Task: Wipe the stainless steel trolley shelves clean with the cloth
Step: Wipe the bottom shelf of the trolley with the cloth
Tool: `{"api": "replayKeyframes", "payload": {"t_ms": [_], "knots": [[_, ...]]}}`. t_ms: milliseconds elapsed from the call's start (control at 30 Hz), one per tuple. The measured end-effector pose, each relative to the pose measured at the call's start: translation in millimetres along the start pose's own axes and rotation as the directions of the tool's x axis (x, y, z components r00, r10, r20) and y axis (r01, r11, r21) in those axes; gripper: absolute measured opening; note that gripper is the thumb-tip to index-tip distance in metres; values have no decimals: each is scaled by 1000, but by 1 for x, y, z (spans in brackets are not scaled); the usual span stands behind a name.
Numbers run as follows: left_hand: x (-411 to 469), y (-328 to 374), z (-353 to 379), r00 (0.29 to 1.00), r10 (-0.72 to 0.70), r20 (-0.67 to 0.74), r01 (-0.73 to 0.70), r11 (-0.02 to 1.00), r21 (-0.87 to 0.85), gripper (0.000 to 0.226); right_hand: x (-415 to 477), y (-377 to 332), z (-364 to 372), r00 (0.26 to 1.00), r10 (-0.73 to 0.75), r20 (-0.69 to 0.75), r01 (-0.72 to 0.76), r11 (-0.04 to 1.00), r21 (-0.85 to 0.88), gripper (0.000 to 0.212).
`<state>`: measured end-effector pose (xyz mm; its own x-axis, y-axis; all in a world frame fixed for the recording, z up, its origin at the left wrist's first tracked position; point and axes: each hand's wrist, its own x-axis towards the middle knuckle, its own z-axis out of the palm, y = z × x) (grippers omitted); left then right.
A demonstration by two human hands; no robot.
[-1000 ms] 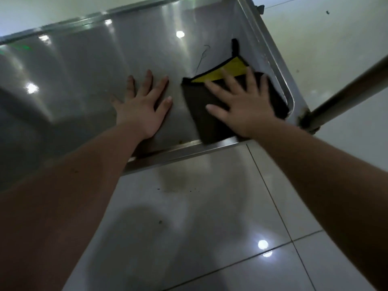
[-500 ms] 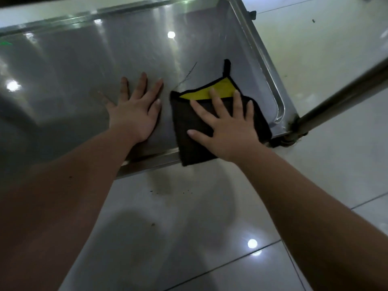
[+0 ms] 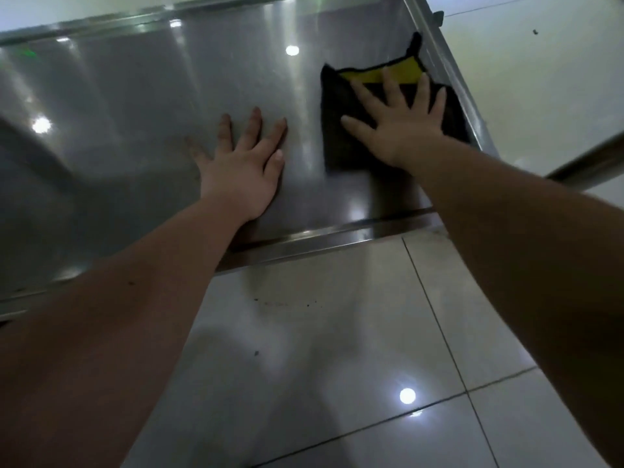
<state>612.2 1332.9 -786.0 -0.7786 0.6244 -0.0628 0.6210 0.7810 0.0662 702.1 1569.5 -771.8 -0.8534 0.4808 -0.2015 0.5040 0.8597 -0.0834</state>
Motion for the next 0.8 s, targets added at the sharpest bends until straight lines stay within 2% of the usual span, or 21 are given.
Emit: {"api": "replayKeyframes", "payload": {"t_ms": [67, 133, 333, 500, 667, 733, 800], "knots": [[-1, 0, 0, 1000, 0, -8, 0, 1000, 0, 51, 25, 0, -6, 994, 107, -27, -107, 994, 21, 72], [0, 0, 0, 1000, -8, -5, 8, 1000, -6, 54, 29, -11, -6, 987, 151, -51, -149, 988, 34, 72], [4, -5, 4, 1000, -8, -3, 8, 1000, 9, 54, -51, -40, 13, 998, -67, 7, 67, 997, 28, 72], [-1, -4, 8, 999, -1, -46, 2, 1000, 19, 59, -129, -46, 36, 998, -69, -3, 69, 998, -14, 72], [-1, 0, 5, 998, -6, -57, 5, 1000, -8, 56, -42, -51, 18, 994, -72, -88, 73, 997, 11, 67], [-4, 0, 4, 997, -26, -70, 23, 999, -38, 56, 14, -54, 6, 997, -41, -62, 41, 999, 1, 68], [-8, 0, 3, 988, -115, -105, 106, 991, -80, 59, 55, -61, -3, 1000, -6, -30, 7, 1000, 11, 70]]}}
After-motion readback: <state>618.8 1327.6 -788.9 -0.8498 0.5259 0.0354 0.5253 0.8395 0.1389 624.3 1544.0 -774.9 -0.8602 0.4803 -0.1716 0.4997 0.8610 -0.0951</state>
